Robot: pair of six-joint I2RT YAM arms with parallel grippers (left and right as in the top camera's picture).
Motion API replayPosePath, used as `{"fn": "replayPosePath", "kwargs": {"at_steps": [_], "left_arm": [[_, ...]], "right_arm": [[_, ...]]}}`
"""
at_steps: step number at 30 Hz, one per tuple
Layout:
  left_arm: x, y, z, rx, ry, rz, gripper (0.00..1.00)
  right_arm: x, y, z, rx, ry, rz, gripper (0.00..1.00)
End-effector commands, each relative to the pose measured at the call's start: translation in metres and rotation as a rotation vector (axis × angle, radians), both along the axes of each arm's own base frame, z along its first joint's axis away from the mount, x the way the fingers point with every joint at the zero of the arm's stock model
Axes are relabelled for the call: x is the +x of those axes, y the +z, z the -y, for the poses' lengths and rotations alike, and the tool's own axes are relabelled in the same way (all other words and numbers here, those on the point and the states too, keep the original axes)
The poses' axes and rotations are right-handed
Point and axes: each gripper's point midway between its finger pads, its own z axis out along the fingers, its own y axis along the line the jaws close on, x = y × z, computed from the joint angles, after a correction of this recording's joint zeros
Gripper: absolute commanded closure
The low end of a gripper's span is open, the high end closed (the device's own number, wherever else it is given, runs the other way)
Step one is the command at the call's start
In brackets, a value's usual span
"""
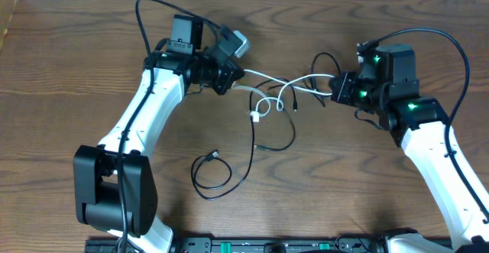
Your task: Untangle cables
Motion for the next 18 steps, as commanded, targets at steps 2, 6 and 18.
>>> {"fn": "replayPosePath", "kwargs": {"at_steps": [2, 6, 18], "left_arm": [[0.017, -0.007, -0.042, 0.108, 0.252, -0.052, 0.93], [0.016, -0.014, -0.058, 0.149, 0.366, -0.106, 0.93], [0.003, -0.025, -0.064, 0.192, 0.438, -0.194, 0.93]], "right_arm": [[0.009, -0.012, 0.042, -0.238, -0.109, 0.016, 0.96], [0.013, -0.016, 0.043, -0.265, -0.093, 0.022, 0.94], [0.026, -0.009, 0.013, -0.229, 0.111, 0.132, 0.61]]}}
